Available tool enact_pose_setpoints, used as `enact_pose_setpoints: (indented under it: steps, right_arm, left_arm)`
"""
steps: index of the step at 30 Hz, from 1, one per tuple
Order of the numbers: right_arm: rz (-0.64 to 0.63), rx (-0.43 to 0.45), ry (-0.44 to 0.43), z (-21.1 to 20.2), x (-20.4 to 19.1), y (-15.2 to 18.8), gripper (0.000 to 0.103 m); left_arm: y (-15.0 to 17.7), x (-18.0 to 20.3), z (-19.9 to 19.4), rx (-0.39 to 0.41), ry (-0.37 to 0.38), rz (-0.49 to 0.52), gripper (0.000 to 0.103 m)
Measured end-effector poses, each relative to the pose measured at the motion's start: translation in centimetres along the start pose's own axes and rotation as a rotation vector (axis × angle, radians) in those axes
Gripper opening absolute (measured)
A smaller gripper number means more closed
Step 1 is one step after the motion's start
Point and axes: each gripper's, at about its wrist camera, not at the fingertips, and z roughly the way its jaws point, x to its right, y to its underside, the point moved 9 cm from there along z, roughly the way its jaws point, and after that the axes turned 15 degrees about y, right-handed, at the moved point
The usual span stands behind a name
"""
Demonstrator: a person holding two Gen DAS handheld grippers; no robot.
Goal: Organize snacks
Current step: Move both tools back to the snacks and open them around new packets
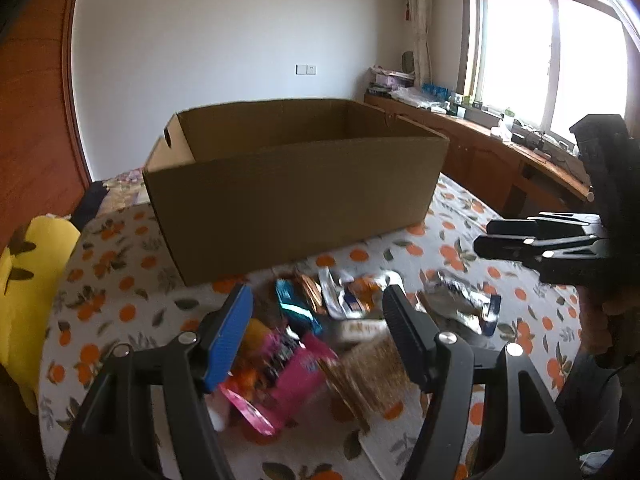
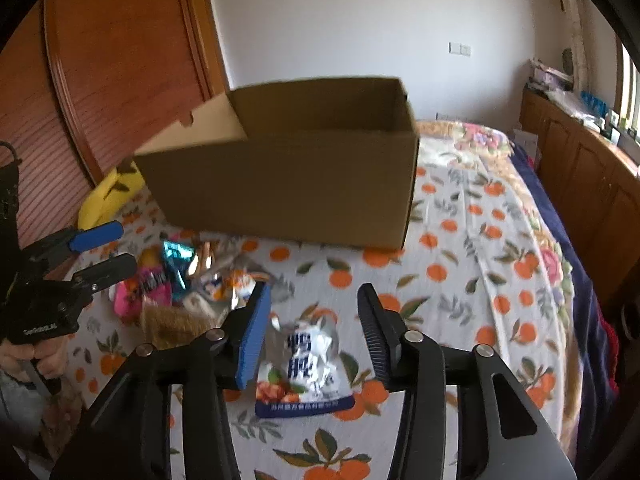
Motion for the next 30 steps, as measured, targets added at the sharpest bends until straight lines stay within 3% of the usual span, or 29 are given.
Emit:
enact_pose_setpoints:
  steps: [7, 16, 19, 30]
  right_arm:
    - [-0.030, -0.064, -0.006, 2.5, -1.0, 2.8, 0.053]
    - [-0.045, -0.115, -0.015, 4.2, -1.3, 4.0, 0.053]
    - [-0.073, -0.137, -0.008, 4.9, -1.2, 4.7, 0.058]
    - [-0.149, -0.082, 0.032, 4.9, -1.8, 5.1, 0.064]
  left_arm:
    - [2.3, 1.2, 1.3, -0.062, 0.008, 0.006, 0.068]
    - [2.9, 1.8, 1.7, -0.066, 0.009, 0.010, 0.068]
    - [3.1, 2.1, 1.9, -0.076, 0.011, 0.015, 0.068]
    - [3.4, 3.5, 3.5, -0.130, -0.002, 0.109, 0.069]
